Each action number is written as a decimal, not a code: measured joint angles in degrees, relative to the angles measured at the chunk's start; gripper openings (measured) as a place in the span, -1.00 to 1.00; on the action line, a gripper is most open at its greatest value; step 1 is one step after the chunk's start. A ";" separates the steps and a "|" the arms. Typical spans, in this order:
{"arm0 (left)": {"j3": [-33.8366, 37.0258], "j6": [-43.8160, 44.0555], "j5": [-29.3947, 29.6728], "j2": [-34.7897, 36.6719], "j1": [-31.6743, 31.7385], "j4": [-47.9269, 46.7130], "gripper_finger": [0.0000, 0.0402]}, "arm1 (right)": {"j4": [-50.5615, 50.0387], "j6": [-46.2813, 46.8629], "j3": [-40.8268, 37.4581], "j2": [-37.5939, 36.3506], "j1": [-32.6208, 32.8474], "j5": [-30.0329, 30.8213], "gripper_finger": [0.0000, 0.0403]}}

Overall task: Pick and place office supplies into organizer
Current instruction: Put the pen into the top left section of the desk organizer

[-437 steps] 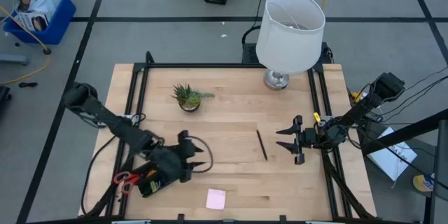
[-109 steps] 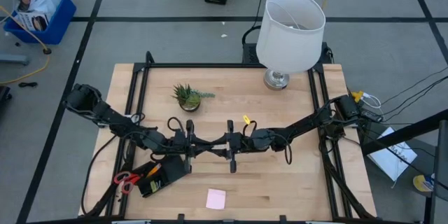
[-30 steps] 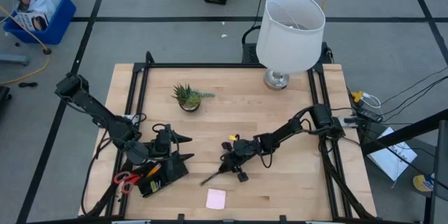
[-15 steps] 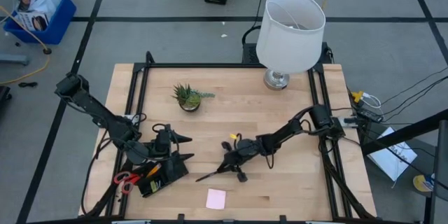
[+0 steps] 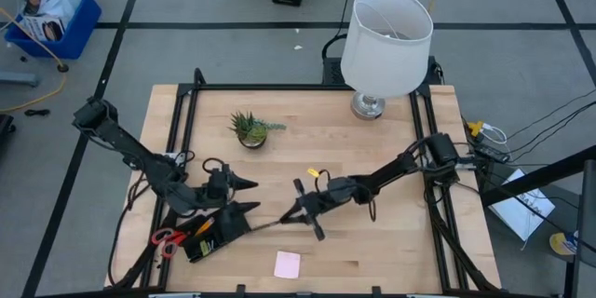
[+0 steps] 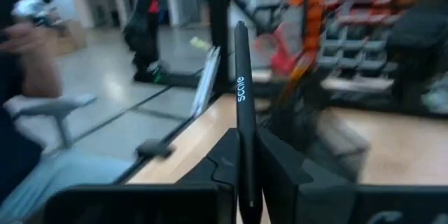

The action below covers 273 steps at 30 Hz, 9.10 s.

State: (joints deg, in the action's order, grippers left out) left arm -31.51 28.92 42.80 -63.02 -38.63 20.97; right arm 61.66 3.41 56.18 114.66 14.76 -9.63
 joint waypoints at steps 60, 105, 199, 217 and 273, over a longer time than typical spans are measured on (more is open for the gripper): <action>0.00 -32.68 2.25 -1.84 -0.85 22.61 -0.47 | 3.73 -11.13 0.07 -8.88 -3.52 10.86 -0.83; 0.00 -31.86 0.40 -1.79 -0.87 21.18 -0.81 | 4.54 -12.25 0.04 -8.88 -2.60 11.04 -0.78; -0.02 -30.51 -5.02 -1.79 -0.76 21.64 -0.71 | 2.92 -14.66 0.07 -8.91 2.49 16.88 -0.72; -0.02 -29.88 -6.66 -1.81 -0.59 21.29 -0.76 | -24.21 -8.43 0.00 -8.02 2.68 11.20 -0.76; -0.01 -22.73 -4.13 -1.84 -0.59 19.10 0.01 | -14.06 0.90 -2.69 7.86 -3.60 6.74 -0.83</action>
State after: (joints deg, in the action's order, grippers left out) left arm -31.51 6.20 38.67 -64.86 -39.22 40.07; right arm 47.59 4.31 53.49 122.52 11.16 -2.89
